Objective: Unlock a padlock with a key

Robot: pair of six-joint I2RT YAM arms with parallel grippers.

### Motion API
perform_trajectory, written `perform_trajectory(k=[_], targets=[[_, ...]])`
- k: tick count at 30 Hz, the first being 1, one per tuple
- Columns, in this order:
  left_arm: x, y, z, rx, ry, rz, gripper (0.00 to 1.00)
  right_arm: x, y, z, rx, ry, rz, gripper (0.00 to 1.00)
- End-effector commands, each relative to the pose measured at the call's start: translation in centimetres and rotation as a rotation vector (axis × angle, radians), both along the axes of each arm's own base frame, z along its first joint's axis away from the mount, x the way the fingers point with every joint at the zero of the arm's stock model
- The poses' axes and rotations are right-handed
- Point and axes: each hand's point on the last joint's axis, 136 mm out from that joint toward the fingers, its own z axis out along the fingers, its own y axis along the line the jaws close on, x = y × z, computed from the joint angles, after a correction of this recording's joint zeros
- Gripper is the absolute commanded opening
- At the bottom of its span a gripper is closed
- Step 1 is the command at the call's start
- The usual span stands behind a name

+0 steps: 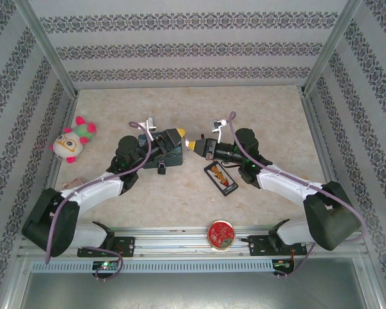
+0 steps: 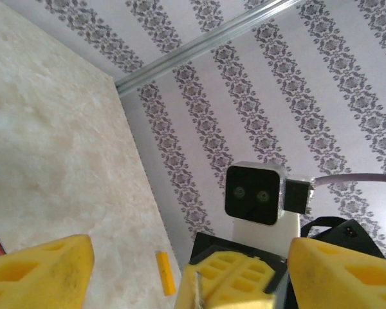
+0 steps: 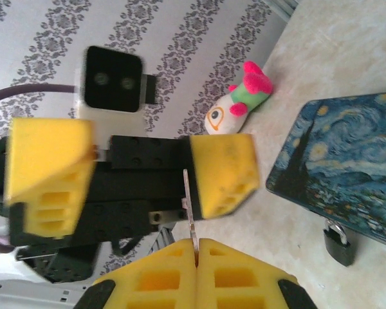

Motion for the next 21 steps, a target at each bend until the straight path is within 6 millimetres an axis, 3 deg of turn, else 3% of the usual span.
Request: perform_trajectory(k=[1, 4, 8, 11, 15, 21], targets=[[-0.8, 1.9, -0.8, 0.116, -0.008, 0.095, 0.92, -0.6, -1.0, -0.8, -0.024, -0.005, -0.021, 0.00], [-1.7, 4.4, -2.3, 0.237, 0.037, 0.195, 1.00, -0.9, -1.8, -2.1, -0.069, 0.018, -0.056, 0.00], [-3.6, 7.7, -4.9, 0.426, 0.119, 0.315, 0.99, -1.4, -2.8, -3.3, -0.113, 0.043, -0.093, 0.00], [-4.9, 9.1, -6.8, 0.521, 0.180, 0.347, 1.00, -1.8, -3.4, -4.4, -0.152, 0.067, -0.106, 0.00], [-6.2, 9.1, -9.6, 0.651, 0.236, 0.342, 0.94, -2.7, -3.6, -5.5, -0.178, 0.086, -0.088, 0.00], [-5.9, 7.6, -12.5, 0.788, 0.262, 0.301, 0.88, -3.4, -4.6, -7.0, -0.215, 0.140, -0.127, 0.00]])
